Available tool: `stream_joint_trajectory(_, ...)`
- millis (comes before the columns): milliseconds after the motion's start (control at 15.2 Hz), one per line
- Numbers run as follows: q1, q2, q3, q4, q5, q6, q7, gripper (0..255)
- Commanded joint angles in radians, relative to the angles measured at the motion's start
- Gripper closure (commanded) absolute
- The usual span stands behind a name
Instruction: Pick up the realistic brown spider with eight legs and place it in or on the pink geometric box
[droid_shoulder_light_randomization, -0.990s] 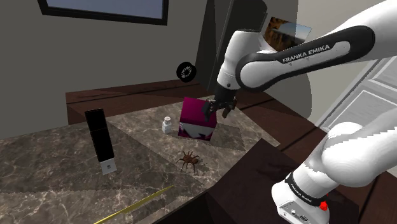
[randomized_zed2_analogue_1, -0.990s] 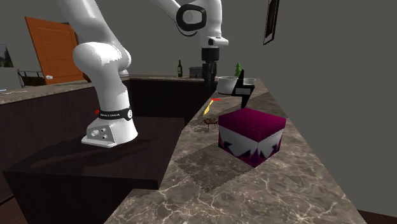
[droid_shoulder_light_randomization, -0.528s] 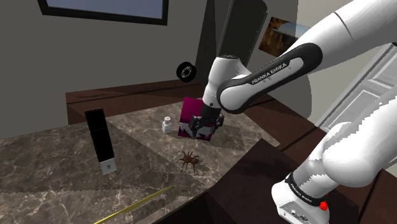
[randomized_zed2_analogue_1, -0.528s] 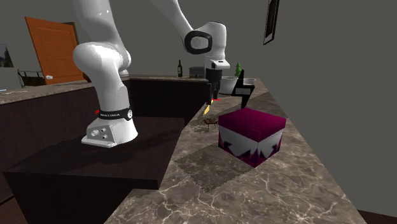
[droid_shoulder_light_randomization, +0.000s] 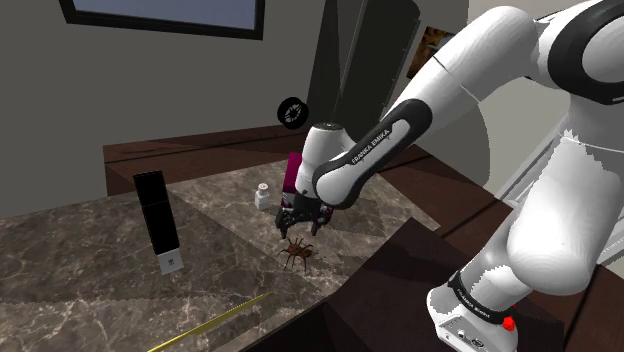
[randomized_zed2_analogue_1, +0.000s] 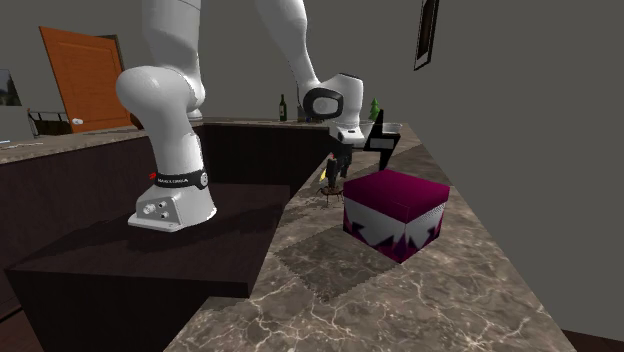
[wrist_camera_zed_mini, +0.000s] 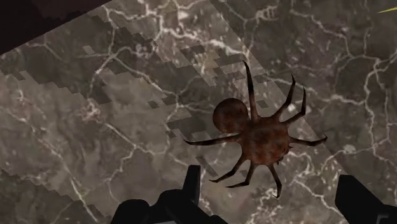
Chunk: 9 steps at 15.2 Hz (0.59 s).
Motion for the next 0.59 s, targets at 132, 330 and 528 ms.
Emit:
stream_joint_trajectory(132,0.016,0.069,-0.008,0.015,-0.012,0.053,0.02,0)
stream_joint_trajectory(330,0.027,0.114,-0.017,0.021,-0.024,0.091,0.028,0)
stream_joint_trajectory(528,0.034,0.138,-0.022,0.026,-0.029,0.111,0.032,0)
